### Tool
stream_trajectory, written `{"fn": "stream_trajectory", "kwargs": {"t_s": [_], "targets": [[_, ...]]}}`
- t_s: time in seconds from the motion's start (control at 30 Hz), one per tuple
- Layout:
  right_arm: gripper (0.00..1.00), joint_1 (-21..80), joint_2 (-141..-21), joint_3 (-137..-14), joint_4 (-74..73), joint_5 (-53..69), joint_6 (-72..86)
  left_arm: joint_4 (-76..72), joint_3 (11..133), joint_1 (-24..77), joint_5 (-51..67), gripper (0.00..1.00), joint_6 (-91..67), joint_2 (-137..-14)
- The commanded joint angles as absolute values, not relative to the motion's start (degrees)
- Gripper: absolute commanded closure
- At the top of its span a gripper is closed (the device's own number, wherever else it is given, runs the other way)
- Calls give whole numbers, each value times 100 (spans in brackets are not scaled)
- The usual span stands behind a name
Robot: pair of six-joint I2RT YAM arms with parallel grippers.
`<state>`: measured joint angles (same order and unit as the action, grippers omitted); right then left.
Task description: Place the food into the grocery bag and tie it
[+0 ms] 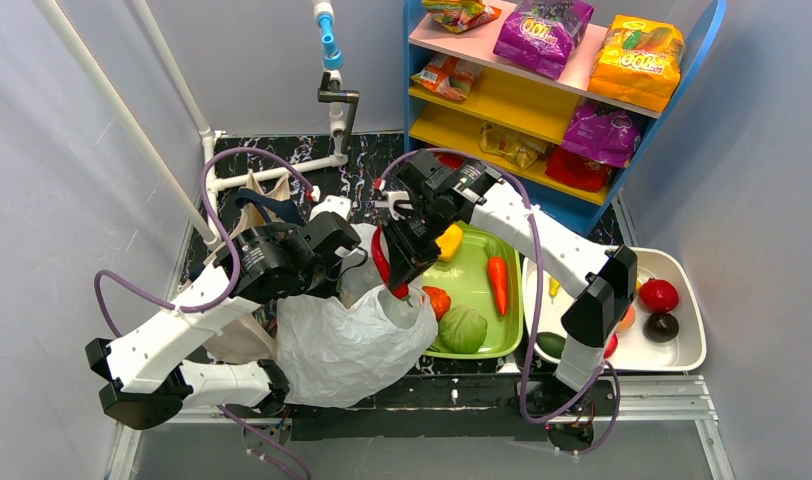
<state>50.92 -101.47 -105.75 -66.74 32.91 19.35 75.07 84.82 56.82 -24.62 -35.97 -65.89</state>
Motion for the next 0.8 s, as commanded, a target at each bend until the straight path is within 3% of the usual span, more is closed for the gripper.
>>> {"fn": "stream_trajectory", "kwargs": {"t_s": [0.0, 0.33, 0.77], "targets": [[99, 5165, -9630, -10112, -6952, 3265, 1563, 7681, 8560, 5703, -2572, 100, -3567, -6517], [99, 5283, -8560, -8982, -6585, 4299, 1655, 7656, 8607, 5701, -2583, 100, -3547, -6609], [99, 5427, -9802, -10132, -6794, 5166, 1699, 7427, 8424, 5710, -2336, 100, -3427, -6467]]}}
